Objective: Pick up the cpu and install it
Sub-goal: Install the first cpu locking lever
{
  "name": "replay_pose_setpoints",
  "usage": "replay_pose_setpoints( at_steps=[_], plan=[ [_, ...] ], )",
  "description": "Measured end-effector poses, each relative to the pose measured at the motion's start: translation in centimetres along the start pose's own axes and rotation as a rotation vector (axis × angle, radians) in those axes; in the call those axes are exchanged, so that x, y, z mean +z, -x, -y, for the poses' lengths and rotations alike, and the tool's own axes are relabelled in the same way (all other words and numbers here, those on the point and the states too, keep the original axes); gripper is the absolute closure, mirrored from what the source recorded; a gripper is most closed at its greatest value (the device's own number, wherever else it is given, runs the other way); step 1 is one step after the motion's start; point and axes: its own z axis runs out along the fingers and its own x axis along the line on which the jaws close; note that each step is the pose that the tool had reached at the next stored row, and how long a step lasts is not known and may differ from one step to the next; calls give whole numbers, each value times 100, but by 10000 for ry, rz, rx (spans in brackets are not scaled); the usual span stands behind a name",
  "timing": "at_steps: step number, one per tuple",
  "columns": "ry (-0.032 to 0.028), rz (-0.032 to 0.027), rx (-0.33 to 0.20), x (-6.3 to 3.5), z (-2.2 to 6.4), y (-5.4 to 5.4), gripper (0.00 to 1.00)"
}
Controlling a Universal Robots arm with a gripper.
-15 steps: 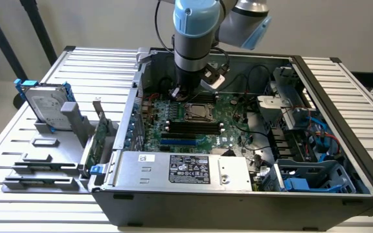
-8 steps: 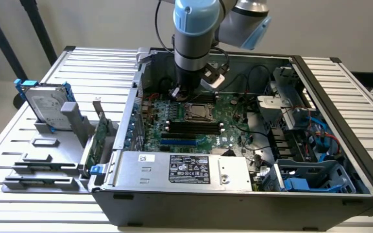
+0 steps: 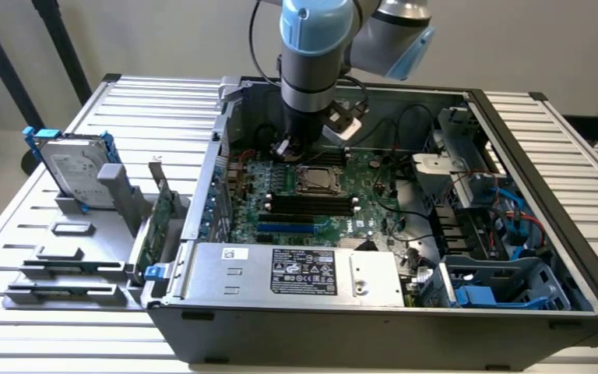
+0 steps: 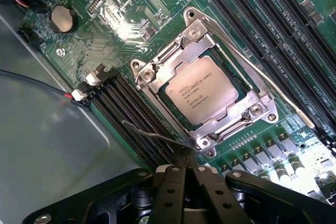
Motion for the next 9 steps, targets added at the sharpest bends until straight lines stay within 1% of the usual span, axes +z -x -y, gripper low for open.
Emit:
replay_pose_setpoints(
  at_steps=[5, 9],
  plan=[
    [19, 22, 0, 8, -11, -25, 89],
    [50, 55, 2, 13, -20, -33, 89]
  ],
)
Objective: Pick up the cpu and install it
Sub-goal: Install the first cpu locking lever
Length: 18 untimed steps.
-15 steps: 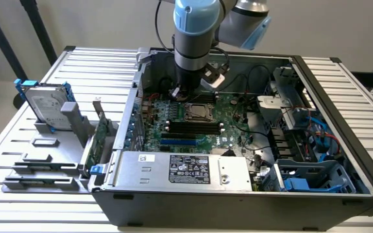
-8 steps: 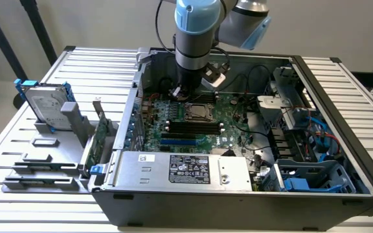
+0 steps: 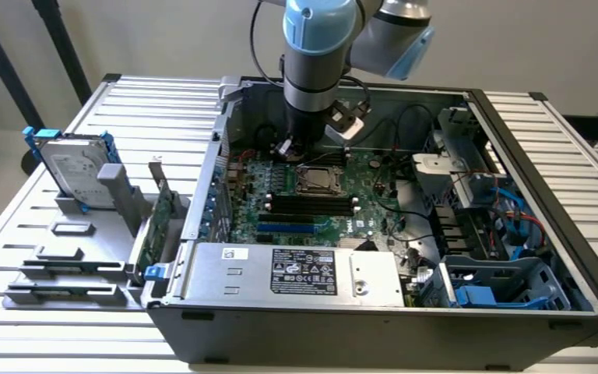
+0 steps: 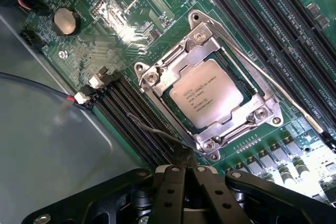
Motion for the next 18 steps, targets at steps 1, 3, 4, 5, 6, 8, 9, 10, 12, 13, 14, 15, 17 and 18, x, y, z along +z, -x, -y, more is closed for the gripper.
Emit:
replay_pose_setpoints(
  at_steps=[1, 3, 4, 5, 6, 8, 9, 10, 12, 13, 14, 15, 17, 18],
  plan=[
    [10, 10, 0, 1, -2, -1, 89],
    [28, 33, 1, 3, -8, -6, 89],
    [37, 42, 2, 6, -9, -8, 89],
    [43, 48, 4, 8, -10, -10, 89],
    [48, 53, 5, 11, -12, -12, 89],
    [59, 66, 3, 14, -18, -20, 89],
    [63, 72, 4, 16, -20, -24, 89],
    [68, 76, 5, 18, -23, -29, 89],
    [77, 84, 7, 24, -25, -39, 89],
    [80, 87, 7, 26, -26, -46, 89],
    [84, 93, 6, 28, -28, -51, 89],
    [90, 99, 5, 31, -30, -57, 89],
    [101, 111, 6, 35, -34, -70, 89],
    [108, 118, 6, 37, -37, -77, 89]
  ],
)
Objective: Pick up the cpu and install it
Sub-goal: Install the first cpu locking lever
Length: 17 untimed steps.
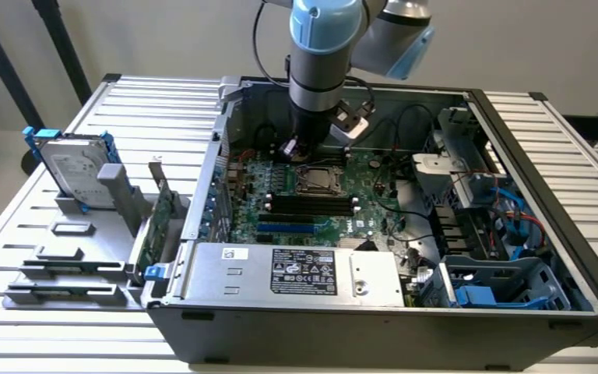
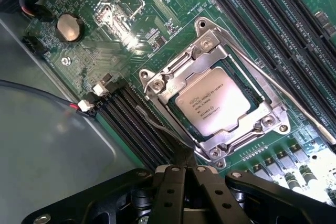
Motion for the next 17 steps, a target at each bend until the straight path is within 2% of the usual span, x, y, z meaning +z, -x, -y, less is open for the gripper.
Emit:
replay_pose_setpoints(
  at_steps=[9, 17],
  plan=[
    [69, 77, 1, 17, -18, -42, 89],
    [154, 171, 0, 32, -43, -80, 89]
  ],
)
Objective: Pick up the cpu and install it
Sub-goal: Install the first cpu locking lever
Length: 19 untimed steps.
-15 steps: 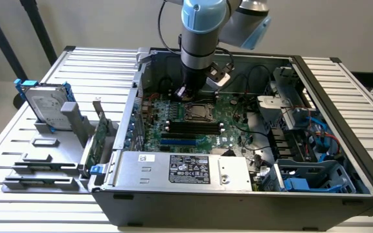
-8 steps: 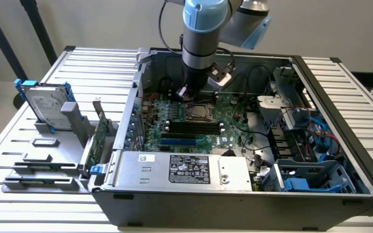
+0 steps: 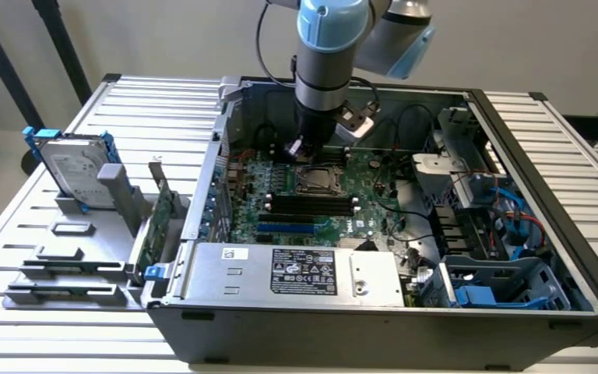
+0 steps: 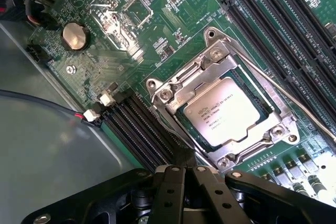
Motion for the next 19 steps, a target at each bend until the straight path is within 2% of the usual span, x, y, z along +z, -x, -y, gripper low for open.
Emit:
replay_pose_setpoints(
  at_steps=[19],
  plan=[
    [131, 148, -3, 22, -81, -100, 89]
  ],
)
